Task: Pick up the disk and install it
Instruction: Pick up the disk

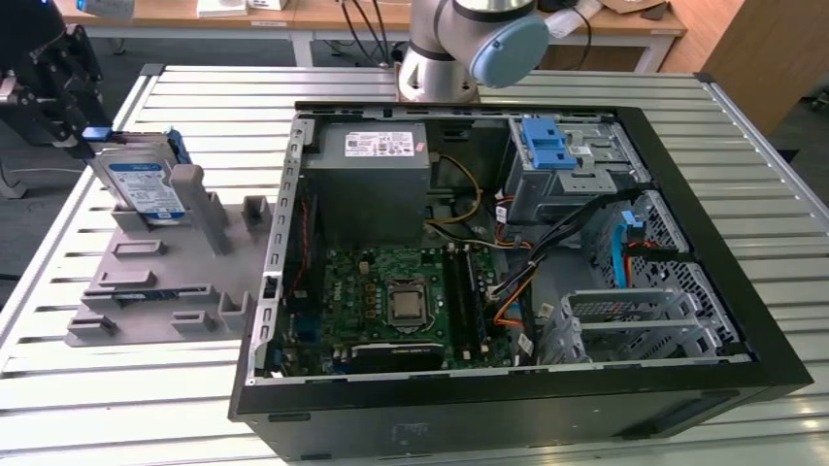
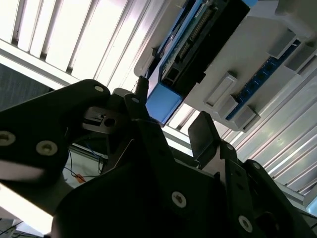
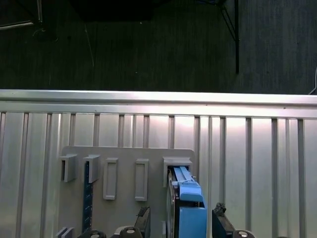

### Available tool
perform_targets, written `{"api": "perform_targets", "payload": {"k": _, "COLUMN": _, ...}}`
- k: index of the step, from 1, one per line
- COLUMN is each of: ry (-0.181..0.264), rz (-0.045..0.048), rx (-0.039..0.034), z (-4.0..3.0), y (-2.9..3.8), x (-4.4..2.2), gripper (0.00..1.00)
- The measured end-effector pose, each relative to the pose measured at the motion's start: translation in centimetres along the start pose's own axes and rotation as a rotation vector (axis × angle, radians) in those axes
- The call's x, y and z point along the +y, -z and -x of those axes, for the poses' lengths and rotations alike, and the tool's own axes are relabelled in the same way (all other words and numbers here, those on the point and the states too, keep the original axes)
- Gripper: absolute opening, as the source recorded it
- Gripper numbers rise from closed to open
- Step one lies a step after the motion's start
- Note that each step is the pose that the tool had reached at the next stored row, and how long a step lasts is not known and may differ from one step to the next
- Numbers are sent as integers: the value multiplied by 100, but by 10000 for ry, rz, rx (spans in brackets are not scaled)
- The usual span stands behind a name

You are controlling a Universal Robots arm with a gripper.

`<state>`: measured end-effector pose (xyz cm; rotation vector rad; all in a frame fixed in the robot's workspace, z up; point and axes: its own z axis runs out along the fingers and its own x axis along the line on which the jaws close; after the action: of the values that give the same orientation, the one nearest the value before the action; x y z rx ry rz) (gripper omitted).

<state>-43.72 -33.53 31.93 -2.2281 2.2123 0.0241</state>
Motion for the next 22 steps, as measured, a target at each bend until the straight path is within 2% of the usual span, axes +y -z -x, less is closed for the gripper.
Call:
{"api": "perform_targets", "payload": {"k": 5, "ry": 0, "rz": 1, "rx": 0, "z": 2, "y": -62, "x": 11, "gripper": 58}}
{"api": "perform_targets", "payload": {"k": 6, "ry": 0, "rz": 0, "rx": 0, "z": 2, "y": -72, "x": 11, "gripper": 51}}
{"api": "perform_targets", "payload": {"k": 13, "ry": 1, "rz": 2, "rx": 0, "z": 20, "y": -130, "x": 23, "gripper": 50}}
{"api": "perform_targets", "payload": {"k": 14, "ry": 0, "rz": 2, "rx": 0, "z": 22, "y": -136, "x": 24, "gripper": 50}}
{"api": "perform_targets", "payload": {"k": 15, "ry": -1, "rz": 3, "rx": 0, "z": 24, "y": -142, "x": 25, "gripper": 43}}
{"api": "perform_targets", "payload": {"k": 22, "ry": 1, "rz": 2, "rx": -5, "z": 42, "y": -159, "x": 26, "gripper": 43}}
